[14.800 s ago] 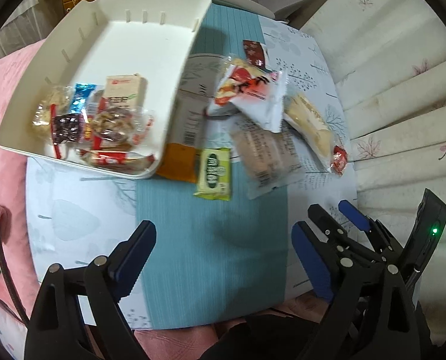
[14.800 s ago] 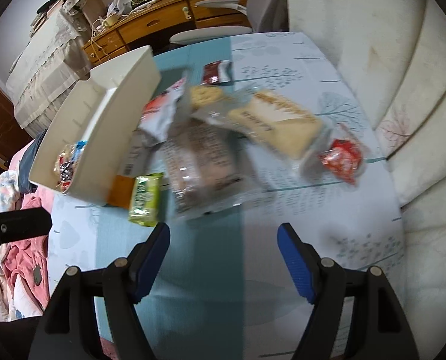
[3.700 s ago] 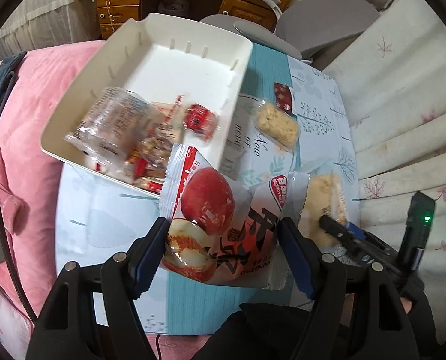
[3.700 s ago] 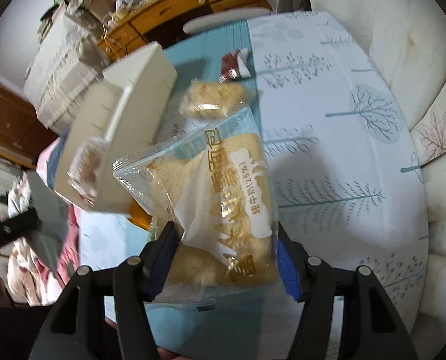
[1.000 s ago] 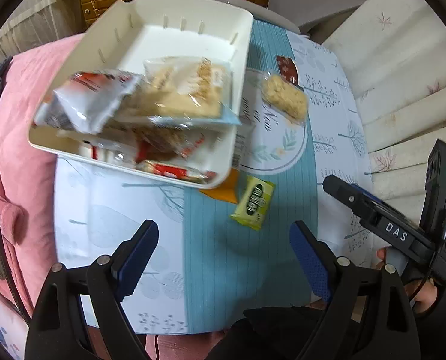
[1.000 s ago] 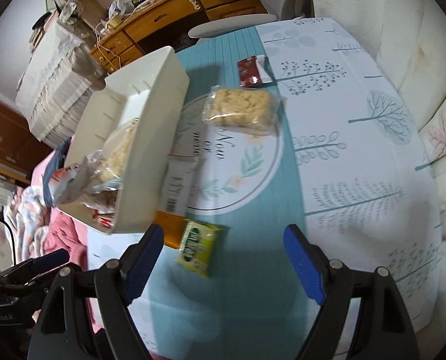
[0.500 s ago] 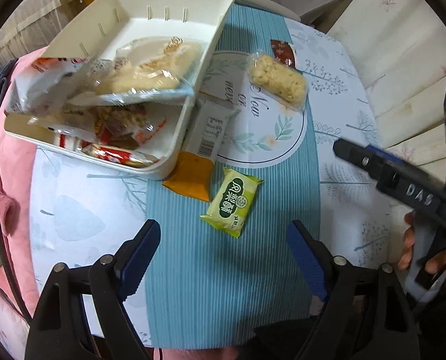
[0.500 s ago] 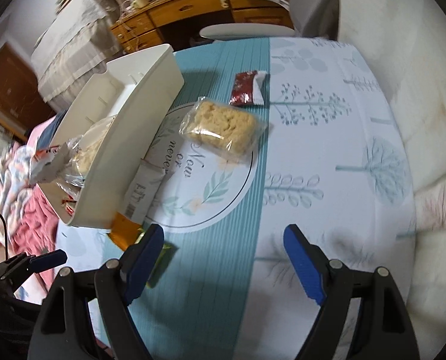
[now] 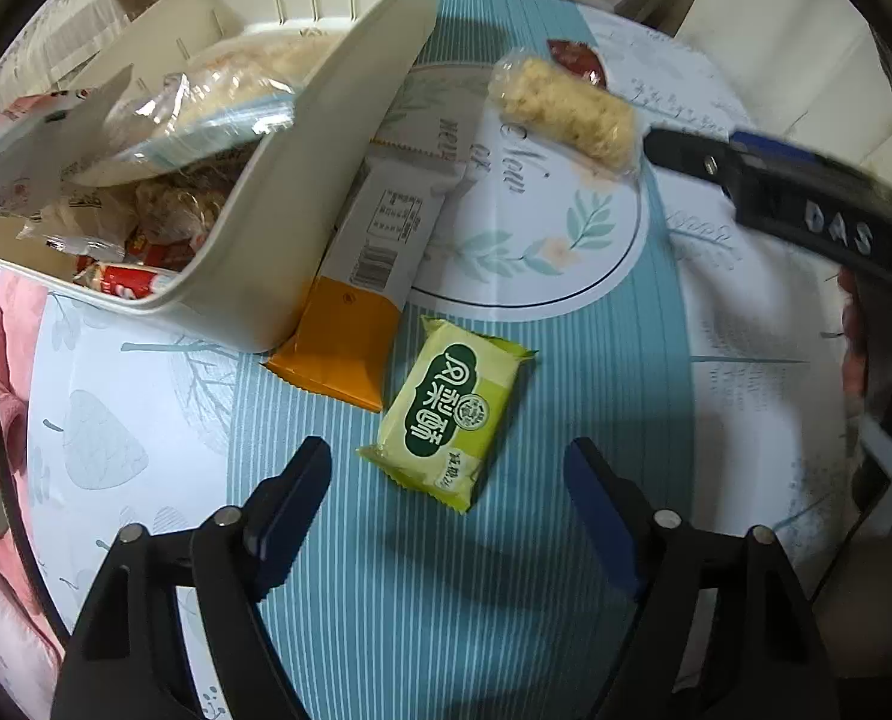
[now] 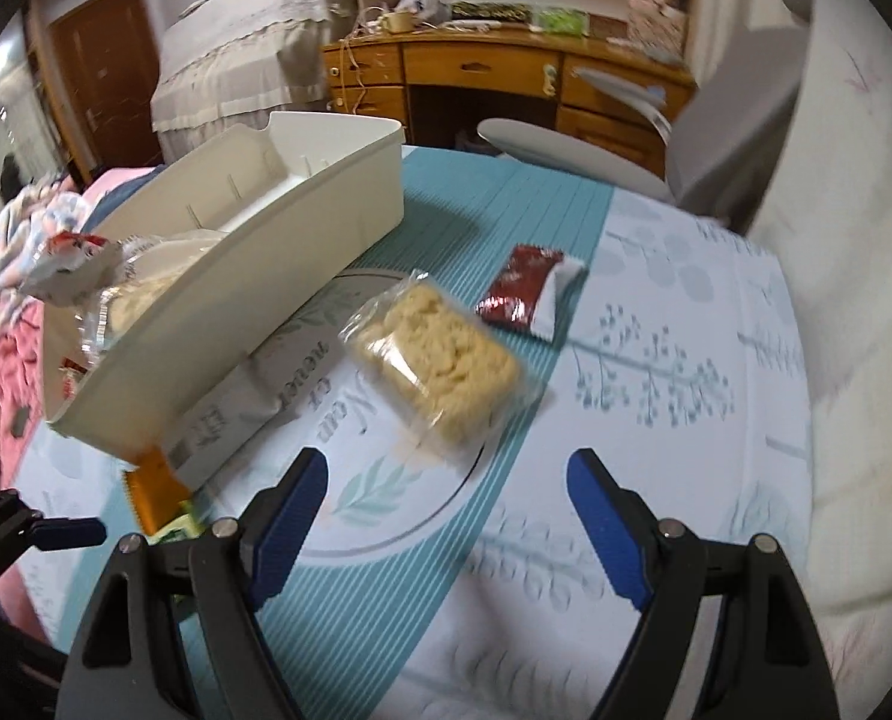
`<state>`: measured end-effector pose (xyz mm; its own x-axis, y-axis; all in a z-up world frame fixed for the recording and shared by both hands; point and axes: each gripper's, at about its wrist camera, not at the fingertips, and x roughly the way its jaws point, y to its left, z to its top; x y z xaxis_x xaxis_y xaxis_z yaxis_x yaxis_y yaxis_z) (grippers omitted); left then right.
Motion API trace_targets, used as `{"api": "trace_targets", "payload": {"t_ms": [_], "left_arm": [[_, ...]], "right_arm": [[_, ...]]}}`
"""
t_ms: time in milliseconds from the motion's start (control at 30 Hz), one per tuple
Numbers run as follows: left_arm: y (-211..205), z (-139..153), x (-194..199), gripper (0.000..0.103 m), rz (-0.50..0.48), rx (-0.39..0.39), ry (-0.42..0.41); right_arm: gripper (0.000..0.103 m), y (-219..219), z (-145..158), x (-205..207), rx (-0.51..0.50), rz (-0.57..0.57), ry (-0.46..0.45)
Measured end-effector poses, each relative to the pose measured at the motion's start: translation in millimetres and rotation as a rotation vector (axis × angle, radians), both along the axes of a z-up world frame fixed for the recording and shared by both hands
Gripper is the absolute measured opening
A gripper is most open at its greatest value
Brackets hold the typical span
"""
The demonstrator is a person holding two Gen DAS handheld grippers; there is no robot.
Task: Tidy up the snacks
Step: 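Lower left tool onto the yellow-green wafer pack while right tool approaches the clear cake bag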
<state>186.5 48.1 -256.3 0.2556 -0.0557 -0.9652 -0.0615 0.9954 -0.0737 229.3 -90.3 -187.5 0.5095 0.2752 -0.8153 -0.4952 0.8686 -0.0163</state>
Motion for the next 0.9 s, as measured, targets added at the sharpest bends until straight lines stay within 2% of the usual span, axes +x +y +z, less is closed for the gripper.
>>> {"api": "trace_targets", "payload": {"t_ms": [167,267,400,600,800,900], "left_arm": [[-2.6,-11.8,8.1,0.073,0.017,0.016,0.003],[-8.0,-19.5,16.2,0.064,0.012,0.044,0.019],[-11.0,-25.2,21.7,0.059,0.016,0.057,0.036],[-12.3,-29.5,25.9,0.045,0.035,0.061,0.043],[-10.6,-30.4,28.0,0.04,0.047,0.054,0.057],[-6.0,-26.3,30.7,0.04,0.054,0.051,0.075]], "right_arm": [[0.083,10.0,-14.7,20.4,-0.027,0.049,-0.043],[0.083,16.2,-24.1,31.5,-0.061,0.085,-0.063],[0.083,25.4,-36.3,45.7,-0.106,0.133,-0.083],[0.083,37.7,-46.5,60.5,-0.111,0.192,-0.06],[0.082,41.1,-52.7,68.7,-0.078,0.179,-0.003],[0.073,38.0,-52.0,68.5,-0.061,0.164,0.008]]}}
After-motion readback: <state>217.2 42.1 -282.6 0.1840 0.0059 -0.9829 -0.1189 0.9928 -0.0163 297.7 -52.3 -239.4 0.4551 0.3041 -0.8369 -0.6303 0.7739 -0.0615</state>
